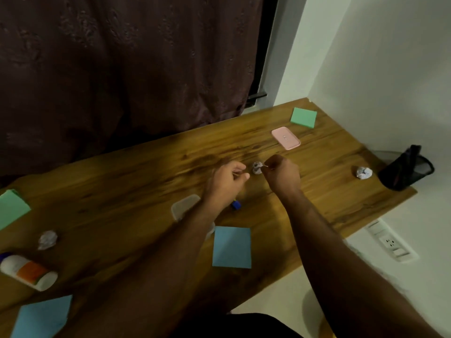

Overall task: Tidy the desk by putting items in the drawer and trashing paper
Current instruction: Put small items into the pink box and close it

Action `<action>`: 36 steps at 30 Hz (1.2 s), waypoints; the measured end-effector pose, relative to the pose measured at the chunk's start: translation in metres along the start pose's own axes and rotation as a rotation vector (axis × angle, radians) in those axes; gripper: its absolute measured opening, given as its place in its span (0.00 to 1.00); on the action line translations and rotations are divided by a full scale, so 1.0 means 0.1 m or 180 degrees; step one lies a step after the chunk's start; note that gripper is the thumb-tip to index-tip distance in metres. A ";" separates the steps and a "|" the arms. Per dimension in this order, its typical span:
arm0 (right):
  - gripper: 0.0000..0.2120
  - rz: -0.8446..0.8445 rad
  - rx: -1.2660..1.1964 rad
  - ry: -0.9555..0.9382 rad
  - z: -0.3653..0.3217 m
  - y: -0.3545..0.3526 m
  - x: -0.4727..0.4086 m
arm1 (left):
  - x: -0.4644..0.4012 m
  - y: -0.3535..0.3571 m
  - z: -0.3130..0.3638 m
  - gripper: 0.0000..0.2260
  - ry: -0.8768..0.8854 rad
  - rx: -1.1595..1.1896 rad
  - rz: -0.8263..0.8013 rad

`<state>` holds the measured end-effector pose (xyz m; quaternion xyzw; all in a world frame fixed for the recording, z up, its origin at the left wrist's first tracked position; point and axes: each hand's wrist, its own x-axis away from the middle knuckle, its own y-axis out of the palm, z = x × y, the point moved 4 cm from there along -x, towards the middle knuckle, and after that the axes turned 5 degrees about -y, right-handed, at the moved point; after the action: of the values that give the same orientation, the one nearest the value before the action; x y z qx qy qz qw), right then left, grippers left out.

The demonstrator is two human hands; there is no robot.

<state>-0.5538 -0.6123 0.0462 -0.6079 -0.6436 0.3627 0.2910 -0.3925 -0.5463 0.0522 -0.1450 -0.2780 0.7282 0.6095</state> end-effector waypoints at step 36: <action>0.24 -0.0558 -0.0328 -0.0014 1.59 -0.28 -2.01 | -1.84 1.75 0.75 0.24 -0.1695 0.1783 0.0006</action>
<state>-0.6809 -0.8296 -0.0082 -0.5625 -0.7129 0.3036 0.2885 -0.5350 -0.7593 -0.0129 0.2210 -0.2167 0.7886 0.5312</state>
